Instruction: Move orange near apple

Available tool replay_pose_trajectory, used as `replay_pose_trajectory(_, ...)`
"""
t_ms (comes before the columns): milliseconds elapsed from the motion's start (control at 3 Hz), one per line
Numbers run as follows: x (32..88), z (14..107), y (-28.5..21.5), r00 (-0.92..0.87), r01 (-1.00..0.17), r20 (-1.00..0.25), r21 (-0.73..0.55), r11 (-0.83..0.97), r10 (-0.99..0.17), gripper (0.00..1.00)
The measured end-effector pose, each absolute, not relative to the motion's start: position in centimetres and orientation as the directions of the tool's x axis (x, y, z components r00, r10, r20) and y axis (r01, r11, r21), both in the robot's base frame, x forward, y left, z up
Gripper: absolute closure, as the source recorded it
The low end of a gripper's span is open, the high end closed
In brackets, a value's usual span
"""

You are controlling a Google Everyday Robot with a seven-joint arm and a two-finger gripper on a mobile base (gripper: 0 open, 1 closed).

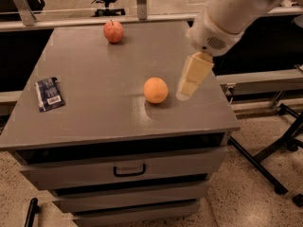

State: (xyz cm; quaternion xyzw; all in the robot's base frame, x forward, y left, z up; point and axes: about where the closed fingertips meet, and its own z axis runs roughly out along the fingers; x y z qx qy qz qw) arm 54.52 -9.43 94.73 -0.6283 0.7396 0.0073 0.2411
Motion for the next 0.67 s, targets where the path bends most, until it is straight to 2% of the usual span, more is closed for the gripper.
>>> replay_pose_trajectory(667, 59.0, 89.0, -3.4, -0.138, -0.960, -0.510, -0.143, 0.242, -0.849, 0.00)
